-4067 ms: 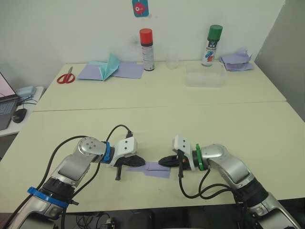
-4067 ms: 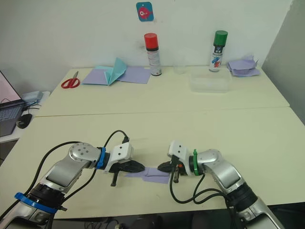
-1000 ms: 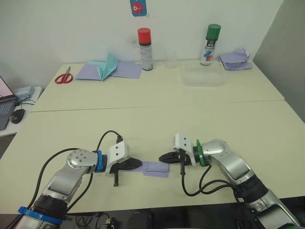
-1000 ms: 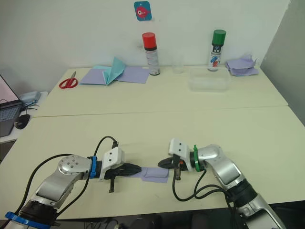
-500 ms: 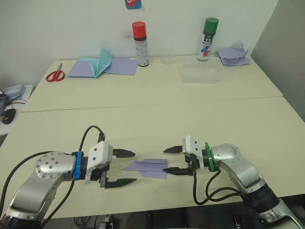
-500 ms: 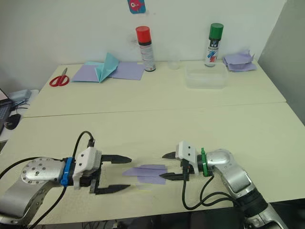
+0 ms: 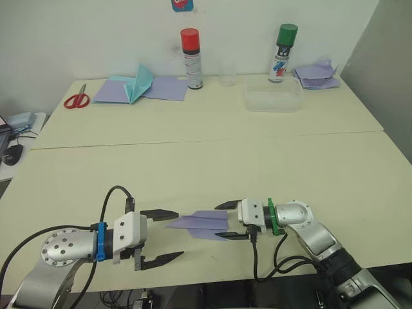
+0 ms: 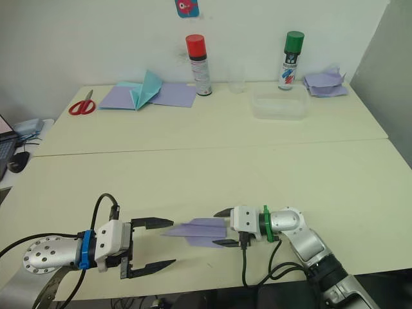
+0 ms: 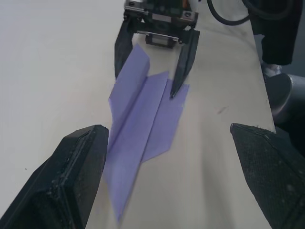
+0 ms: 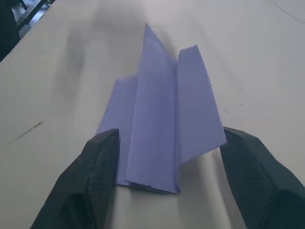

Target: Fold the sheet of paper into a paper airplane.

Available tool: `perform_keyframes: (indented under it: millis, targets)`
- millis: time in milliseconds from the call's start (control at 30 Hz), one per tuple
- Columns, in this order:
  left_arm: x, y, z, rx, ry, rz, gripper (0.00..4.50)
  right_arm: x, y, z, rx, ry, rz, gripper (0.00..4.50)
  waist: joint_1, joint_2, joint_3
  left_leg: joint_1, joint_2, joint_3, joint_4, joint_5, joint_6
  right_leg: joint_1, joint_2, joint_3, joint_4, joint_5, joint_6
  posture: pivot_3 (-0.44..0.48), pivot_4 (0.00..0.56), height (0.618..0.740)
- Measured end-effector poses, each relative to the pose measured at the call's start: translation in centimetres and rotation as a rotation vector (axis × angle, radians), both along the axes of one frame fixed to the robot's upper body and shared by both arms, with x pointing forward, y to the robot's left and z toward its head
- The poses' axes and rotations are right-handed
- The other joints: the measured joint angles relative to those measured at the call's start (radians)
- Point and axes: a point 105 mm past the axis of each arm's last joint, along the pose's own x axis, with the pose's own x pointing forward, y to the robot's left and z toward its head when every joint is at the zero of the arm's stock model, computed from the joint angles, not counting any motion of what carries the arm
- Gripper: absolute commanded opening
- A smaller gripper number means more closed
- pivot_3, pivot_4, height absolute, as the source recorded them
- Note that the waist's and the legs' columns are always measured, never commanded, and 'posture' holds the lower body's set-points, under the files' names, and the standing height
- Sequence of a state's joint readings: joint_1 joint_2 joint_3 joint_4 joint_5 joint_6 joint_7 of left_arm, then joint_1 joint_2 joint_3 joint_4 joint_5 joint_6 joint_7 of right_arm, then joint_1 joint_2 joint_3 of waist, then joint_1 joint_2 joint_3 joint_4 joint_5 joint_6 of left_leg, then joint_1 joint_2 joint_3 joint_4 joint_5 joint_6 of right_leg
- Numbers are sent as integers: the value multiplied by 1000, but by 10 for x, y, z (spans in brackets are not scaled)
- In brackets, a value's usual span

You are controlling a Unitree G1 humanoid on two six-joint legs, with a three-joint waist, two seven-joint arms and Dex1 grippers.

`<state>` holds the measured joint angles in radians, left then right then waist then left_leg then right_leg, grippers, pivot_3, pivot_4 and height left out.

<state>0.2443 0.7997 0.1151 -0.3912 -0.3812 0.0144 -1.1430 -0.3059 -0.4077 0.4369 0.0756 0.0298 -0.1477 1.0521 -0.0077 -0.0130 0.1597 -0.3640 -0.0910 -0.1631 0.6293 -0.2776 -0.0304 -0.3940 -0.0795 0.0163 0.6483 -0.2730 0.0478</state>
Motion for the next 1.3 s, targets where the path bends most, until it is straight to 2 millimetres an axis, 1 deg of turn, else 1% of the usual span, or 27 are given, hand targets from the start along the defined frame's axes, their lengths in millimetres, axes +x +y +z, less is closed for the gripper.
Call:
perform_keyframes:
  millis: [100, 133, 200, 233, 300, 367, 500, 533, 633, 767, 833, 900, 1000, 1067, 1167, 1300]
  targets:
    - [4, 1, 3, -19, -18, 30, 4500, 1, 0, 1, -1, -22, 7, 1433, 0, 0, 0, 0, 0, 0, 0, 0, 0, 0, 2, 0, 0, 0, 0, 0, 150, 740]
    - [4, 1, 3, -22, -18, 37, 4500, 2, 1, 3, 1, -30, 10, 981, 0, 0, 0, 0, 0, 0, 0, 0, 0, 0, 2, 1, 0, 0, 0, 0, 150, 740]
    - [5, 1, 3, -26, -20, 46, 4500, 4, 1, 6, 6, -42, 10, 289, 0, 0, 0, 0, 0, 0, 0, 0, 0, 0, 2, 1, 0, 0, 0, 0, 150, 740]
    - [5, 1, 3, -27, -20, 48, 4500, 5, 1, 6, 9, -44, 7, 20, 0, 0, 0, 0, 0, 0, 0, 0, 0, 0, 2, 1, 0, 0, 0, 0, 150, 740]
    - [6, 2, 4, -28, -23, 56, 4500, 6, 1, 7, 15, -36, 0, 20, 0, 0, 0, 0, 0, 0, 0, 0, 0, 0, 2, 1, 0, 0, -1, 0, 150, 740]
    - [12, 3, 9, -47, -50, 93, 4500, 8, 1, 9, 39, 7, -22, 20, 0, 0, 0, 0, 1, 0, 0, 0, 0, 0, 2, 0, 0, 0, -1, 0, 150, 740]
    - [27, 3, 33, -102, -156, 141, 4500, 13, -1, 21, 95, 113, -87, 20, 3, 0, 0, 0, 1, -1, 1, 0, 0, 0, 2, 0, 0, 1, -1, 0, 150, 740]
    - [33, 1, 45, -128, -194, 159, 4500, 17, -6, 26, 117, 186, -147, 20, 4, 0, 0, 0, 0, -1, 1, 0, 0, 1, 2, 0, 0, 1, -1, 0, 150, 740]
    - [38, 0, 58, -154, -225, 173, 4500, 25, -15, 32, 144, 269, -243, 20, 5, 0, 0, 0, 0, -1, 1, 0, -1, 1, 2, 1, 0, 1, -1, 0, 150, 740]
    - [40, -3, 60, -163, -204, 179, 4500, 34, -35, 37, 142, 373, -425, 20, 5, 0, 0, 0, 0, -1, 1, 1, -4, 0, 2, 1, 0, 1, -1, 0, 150, 740]
    - [41, -6, 58, -175, -197, 182, 4500, 37, -37, 32, 154, 428, -498, 20, 3, 0, 0, 0, 1, 0, 1, 1, -4, 0, 2, 1, 0, 1, -1, 0, 150, 740]
    - [40, -10, 53, -184, -177, 173, 4500, 38, -33, 29, 167, 459, -531, 20, 0, 0, 0, 0, 1, 0, 1, 1, -4, -1, 3, 2, 1, 1, -1, 0, 150, 740]
    - [37, -10, 45, -181, -143, 177, 4500, 40, -35, 28, 163, 447, -551, 560, 1, 0, 0, 0, 0, 1, 1, 1, -4, -1, 2, 2, 1, 1, -1, 0, 150, 740]
    - [35, -9, 42, -179, -132, 181, 4500, 40, -38, 26, 154, 441, -558, 1242, 1, 0, 0, 0, 0, 0, 1, 1, -4, -1, 2, 2, 1, 1, -1, 0, 150, 740]
    - [34, -10, 40, -182, -125, 180, 4500, 41, -43, 24, 140, 421, -565, 2387, 1, 0, 0, 0, 0, 1, 1, 1, -4, 0, 2, 1, 1, 1, -1, 0, 150, 740]
    - [33, -10, 38, -185, -121, 182, 4500, 42, -50, 28, 126, 356, -552, 3891, 1, 0, 0, 0, 1, 1, 1, 1, -4, 0, 3, 1, 1, 1, -1, 0, 150, 740]
